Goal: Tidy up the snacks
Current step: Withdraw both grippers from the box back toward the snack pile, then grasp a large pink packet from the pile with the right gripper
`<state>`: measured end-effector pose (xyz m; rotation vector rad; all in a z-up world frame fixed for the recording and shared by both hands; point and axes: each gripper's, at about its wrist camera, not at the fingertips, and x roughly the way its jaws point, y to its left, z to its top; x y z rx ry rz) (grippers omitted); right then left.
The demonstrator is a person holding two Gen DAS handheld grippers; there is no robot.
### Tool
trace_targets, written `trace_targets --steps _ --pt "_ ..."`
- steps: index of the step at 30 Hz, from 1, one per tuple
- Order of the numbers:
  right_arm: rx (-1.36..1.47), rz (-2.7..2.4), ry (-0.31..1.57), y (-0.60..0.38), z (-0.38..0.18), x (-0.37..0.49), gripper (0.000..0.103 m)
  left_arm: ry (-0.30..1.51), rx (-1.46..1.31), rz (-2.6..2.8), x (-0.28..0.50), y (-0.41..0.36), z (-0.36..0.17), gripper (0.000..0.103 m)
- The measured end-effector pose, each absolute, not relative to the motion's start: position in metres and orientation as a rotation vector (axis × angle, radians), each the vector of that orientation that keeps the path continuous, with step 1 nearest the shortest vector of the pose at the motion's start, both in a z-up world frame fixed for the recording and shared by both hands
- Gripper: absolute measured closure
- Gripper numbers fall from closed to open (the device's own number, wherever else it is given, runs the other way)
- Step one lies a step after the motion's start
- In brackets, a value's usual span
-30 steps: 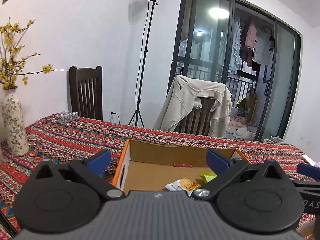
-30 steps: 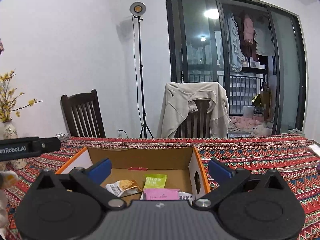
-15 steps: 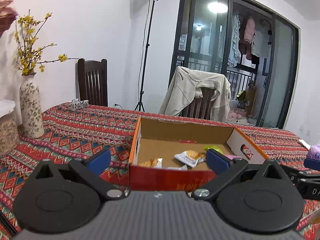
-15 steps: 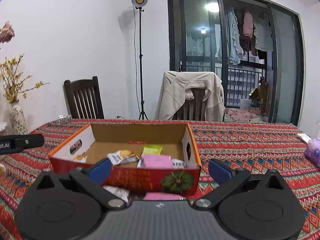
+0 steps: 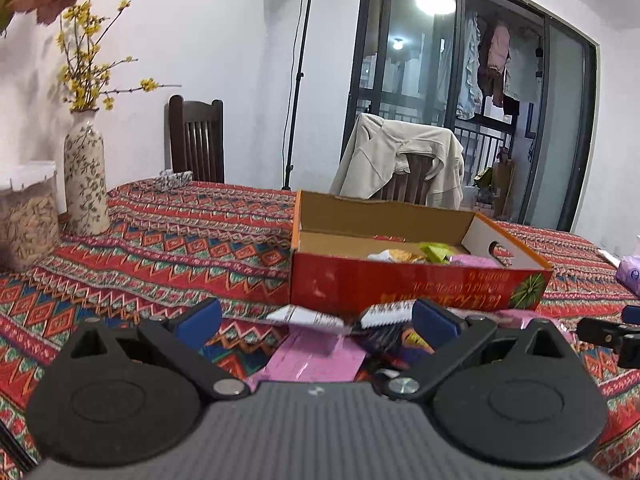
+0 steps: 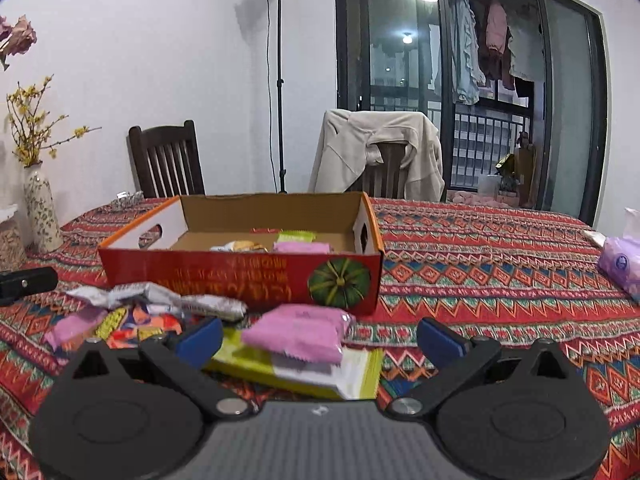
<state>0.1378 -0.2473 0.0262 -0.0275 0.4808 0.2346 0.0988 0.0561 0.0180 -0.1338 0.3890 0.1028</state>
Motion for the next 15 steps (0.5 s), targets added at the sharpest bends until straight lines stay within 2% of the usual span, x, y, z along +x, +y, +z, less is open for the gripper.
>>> trace_targets --steps 15 --pt "-0.056 0.203 0.569 -0.257 0.005 0.133 0.000 0.408 -0.184 0.109 0.099 0.067 -0.005 0.000"
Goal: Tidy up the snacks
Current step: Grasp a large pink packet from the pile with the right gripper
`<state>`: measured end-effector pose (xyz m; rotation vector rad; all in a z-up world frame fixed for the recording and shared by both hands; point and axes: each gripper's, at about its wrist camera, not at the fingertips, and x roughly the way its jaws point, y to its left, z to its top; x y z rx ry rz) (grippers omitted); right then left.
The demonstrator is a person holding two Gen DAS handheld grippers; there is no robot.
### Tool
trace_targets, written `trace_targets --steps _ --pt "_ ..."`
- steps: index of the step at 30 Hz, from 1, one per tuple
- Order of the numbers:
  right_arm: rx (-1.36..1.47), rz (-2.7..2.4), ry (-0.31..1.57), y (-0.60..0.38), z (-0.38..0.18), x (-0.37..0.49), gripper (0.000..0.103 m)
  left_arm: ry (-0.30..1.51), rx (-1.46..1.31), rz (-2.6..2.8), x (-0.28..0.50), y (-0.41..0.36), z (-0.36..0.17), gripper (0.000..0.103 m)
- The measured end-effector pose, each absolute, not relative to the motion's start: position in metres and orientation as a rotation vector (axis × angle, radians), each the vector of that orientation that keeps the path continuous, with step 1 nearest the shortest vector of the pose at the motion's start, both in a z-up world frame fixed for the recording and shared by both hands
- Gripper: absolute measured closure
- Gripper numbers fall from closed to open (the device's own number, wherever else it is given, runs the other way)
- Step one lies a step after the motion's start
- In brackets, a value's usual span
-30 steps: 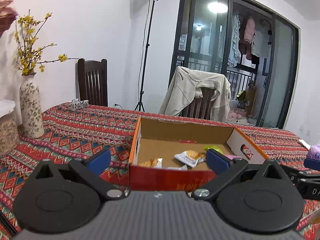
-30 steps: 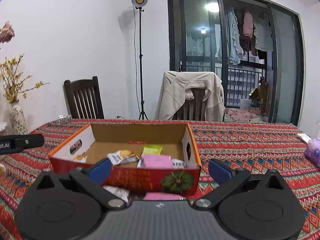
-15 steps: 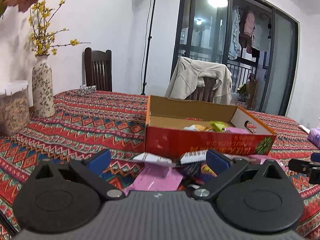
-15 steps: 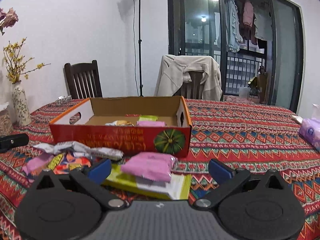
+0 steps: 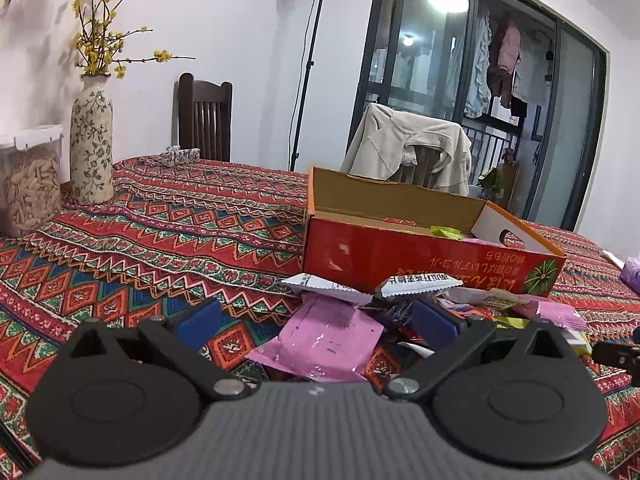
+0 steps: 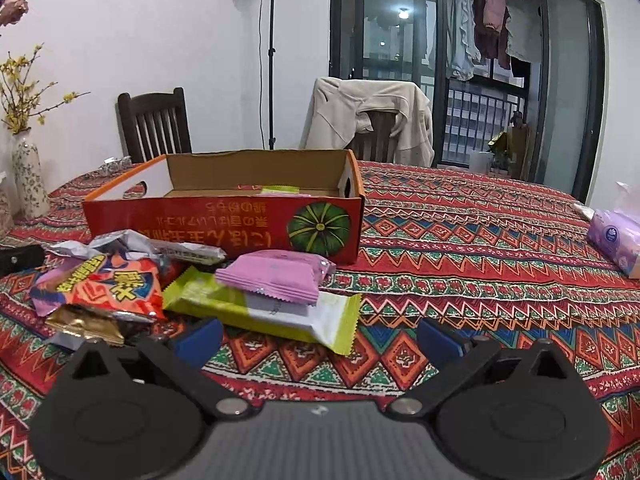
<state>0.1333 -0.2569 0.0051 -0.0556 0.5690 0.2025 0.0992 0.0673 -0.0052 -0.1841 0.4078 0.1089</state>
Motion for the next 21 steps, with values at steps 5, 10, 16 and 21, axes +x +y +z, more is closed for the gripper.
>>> trace_targets --steps 5,10,16,21 --pt "-0.051 0.209 0.570 -0.253 0.011 0.147 0.000 0.421 -0.210 0.104 0.101 0.071 -0.007 0.000" --pt "-0.037 0.214 0.567 -0.242 0.023 0.170 0.000 0.418 -0.222 0.109 0.100 0.072 -0.008 0.000" --pt "-0.059 0.202 0.640 -0.219 0.019 0.209 0.002 0.422 -0.241 0.118 0.101 0.076 -0.008 0.000" --pt "-0.070 0.164 0.707 -0.205 0.006 0.235 0.019 0.417 -0.253 0.111 0.100 0.078 -0.008 0.000"
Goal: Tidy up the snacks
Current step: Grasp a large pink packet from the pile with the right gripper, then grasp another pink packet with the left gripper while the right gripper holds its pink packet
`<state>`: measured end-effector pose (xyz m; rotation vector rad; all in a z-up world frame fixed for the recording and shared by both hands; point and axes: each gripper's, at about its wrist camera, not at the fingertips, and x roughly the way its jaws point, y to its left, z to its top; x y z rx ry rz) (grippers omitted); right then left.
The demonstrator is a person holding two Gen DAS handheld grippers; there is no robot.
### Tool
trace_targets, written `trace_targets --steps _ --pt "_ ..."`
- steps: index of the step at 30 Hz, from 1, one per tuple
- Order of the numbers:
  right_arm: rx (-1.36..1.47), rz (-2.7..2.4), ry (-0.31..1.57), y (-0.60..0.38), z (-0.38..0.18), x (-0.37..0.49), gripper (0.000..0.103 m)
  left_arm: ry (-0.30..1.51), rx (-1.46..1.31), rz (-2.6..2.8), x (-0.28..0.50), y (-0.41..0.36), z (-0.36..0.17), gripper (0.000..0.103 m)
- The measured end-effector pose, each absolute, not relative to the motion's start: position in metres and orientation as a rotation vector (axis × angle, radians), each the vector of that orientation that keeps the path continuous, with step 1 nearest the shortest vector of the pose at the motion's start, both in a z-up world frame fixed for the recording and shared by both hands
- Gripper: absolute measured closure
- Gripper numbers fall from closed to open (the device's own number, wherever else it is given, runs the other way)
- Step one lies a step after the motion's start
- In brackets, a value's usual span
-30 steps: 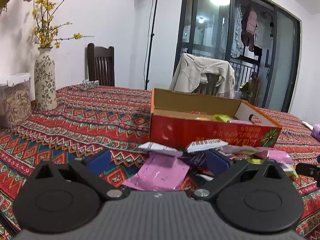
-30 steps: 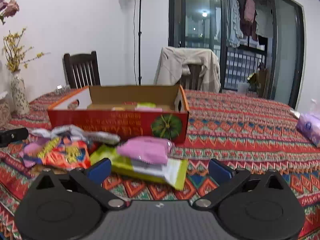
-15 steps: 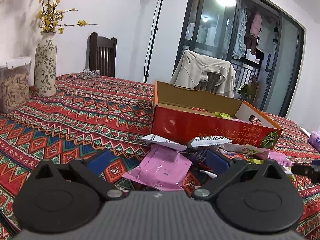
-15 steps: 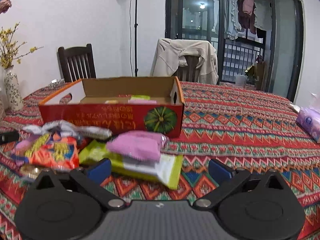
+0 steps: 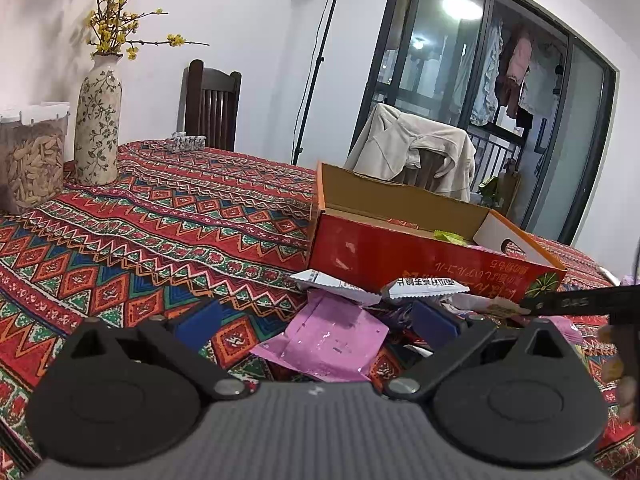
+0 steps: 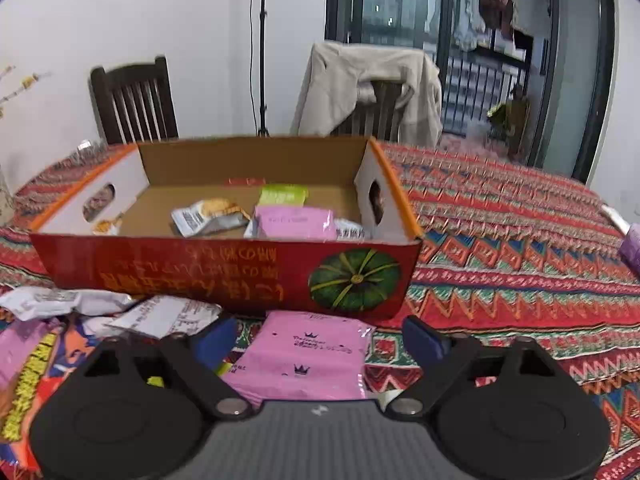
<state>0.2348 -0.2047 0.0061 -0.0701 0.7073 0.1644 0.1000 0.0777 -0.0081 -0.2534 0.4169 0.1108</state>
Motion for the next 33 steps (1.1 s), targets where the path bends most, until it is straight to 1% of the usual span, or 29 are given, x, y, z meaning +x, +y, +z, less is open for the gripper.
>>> trace_targets --steps 3,6,8,15,19,33 --pt "-0.062 0.158 0.751 -0.205 -0.004 0.239 0.034 0.420 -0.261 0.106 0.100 0.078 -0.008 0.000" --pt "-0.010 0.168 0.743 -0.215 -0.006 0.235 0.040 0.422 -0.270 0.098 0.101 0.079 -0.008 0.000" --pt "0.016 0.172 0.723 -0.222 -0.002 0.229 0.042 0.423 -0.273 0.097 0.100 0.079 -0.009 0.000" --pt "0.049 0.151 0.581 -0.248 0.011 0.190 0.042 0.427 -0.276 0.102 0.101 0.080 -0.009 0.000" --pt "0.026 0.154 0.524 -0.255 0.008 0.167 0.042 0.431 -0.273 0.107 0.101 0.079 -0.009 0.000" --pt "0.055 0.176 0.494 -0.259 -0.006 0.162 0.042 0.444 -0.218 0.168 0.101 0.075 -0.005 0.000"
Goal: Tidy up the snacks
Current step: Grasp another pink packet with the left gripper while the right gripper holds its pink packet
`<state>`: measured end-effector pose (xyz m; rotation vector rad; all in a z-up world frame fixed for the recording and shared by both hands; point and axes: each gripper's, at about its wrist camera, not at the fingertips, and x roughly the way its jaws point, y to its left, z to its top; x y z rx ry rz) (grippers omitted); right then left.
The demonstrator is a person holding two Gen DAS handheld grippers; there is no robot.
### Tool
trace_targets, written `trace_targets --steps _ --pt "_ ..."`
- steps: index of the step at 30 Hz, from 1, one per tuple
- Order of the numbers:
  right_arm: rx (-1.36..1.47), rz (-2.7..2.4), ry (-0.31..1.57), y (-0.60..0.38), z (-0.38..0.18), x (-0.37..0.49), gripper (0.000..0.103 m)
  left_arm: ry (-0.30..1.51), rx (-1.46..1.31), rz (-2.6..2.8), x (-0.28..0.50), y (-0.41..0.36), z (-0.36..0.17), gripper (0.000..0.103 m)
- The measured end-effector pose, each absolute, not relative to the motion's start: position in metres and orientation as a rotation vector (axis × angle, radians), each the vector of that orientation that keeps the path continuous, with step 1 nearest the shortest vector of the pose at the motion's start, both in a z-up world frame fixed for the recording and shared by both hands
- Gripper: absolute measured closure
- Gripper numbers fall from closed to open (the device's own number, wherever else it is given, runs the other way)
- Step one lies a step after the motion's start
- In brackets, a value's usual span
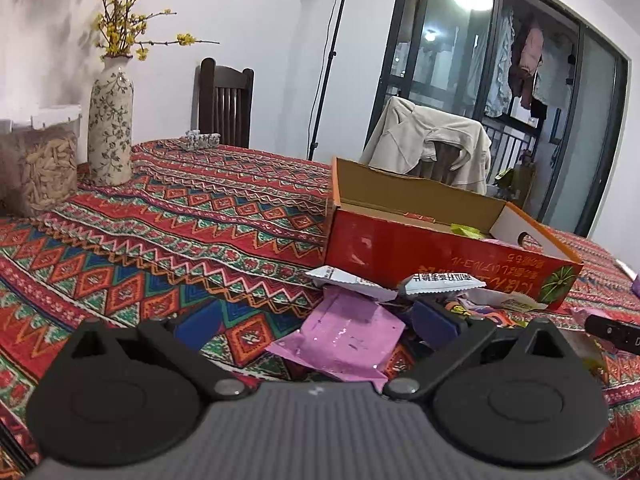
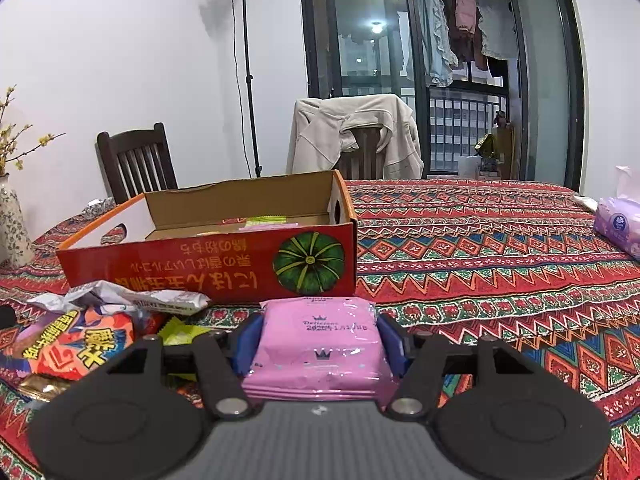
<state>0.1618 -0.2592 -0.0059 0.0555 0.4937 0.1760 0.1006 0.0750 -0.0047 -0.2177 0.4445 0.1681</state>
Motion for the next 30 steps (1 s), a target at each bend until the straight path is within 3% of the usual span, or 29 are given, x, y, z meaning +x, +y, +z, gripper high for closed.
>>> trace_targets --steps 14,17,22,24,26,30 --pt "0.078 0.178 0.474 -0.263 -0.005 0.159 0.042 0.625 -0.060 0.124 0.127 0.071 -0.004 0.000" --pt "0.083 0.183 0.473 -0.264 -0.005 0.158 0.049 0.650 -0.042 0.110 0.139 0.066 -0.007 0.000" --pt "0.081 0.183 0.478 -0.263 -0.005 0.159 0.049 0.699 -0.018 0.101 0.159 0.057 -0.016 0.000" --pt "0.081 0.181 0.491 -0.263 -0.006 0.160 0.049 0.703 -0.012 0.104 0.163 0.055 -0.019 0.006" --pt "0.084 0.175 0.508 -0.263 -0.007 0.163 0.046 0.716 -0.040 0.076 0.165 0.057 -0.022 0.040" --pt "0.093 0.150 0.522 -0.267 -0.008 0.164 0.029 0.690 -0.050 0.065 0.156 0.055 -0.023 0.040"
